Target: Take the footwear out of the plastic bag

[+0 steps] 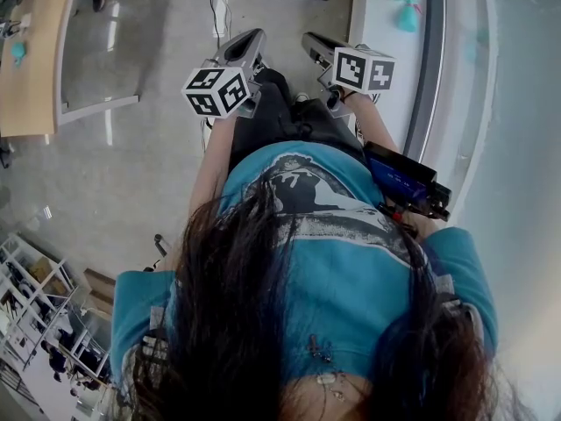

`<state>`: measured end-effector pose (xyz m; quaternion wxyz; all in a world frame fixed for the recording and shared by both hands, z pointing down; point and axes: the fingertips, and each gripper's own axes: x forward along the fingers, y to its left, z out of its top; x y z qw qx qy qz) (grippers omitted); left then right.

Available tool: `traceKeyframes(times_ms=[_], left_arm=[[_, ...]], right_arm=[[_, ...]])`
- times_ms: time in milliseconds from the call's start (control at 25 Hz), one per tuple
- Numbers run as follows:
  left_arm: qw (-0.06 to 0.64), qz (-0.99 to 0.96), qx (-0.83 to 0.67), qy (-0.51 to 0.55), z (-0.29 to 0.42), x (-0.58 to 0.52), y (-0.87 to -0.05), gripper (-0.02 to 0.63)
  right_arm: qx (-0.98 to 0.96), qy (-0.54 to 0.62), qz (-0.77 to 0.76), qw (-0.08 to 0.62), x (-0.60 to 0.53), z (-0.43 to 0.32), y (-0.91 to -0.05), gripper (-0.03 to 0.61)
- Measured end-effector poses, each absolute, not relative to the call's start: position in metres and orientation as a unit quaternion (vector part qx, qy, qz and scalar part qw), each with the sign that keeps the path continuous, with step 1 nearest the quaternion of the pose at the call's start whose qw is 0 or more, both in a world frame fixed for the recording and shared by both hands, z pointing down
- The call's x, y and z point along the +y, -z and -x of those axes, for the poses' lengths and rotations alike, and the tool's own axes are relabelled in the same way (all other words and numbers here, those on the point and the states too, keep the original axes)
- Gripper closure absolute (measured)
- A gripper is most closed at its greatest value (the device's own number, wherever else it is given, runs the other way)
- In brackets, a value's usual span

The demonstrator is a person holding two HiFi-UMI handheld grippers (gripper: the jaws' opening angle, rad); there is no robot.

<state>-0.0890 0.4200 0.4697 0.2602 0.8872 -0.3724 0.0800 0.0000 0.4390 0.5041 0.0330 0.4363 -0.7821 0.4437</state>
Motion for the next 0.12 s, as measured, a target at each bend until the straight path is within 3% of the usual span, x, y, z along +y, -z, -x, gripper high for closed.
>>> traceKeyframes(times_ms=[120], left_arm=[[0.261,-0.886,-0.376,-0.078,0.0955,0.4166,-0.4723,0.615]], right_arm=[[-0.782,-0.444,-0.436,0.034,0.4352,0.0046,-0.5073,0.535]])
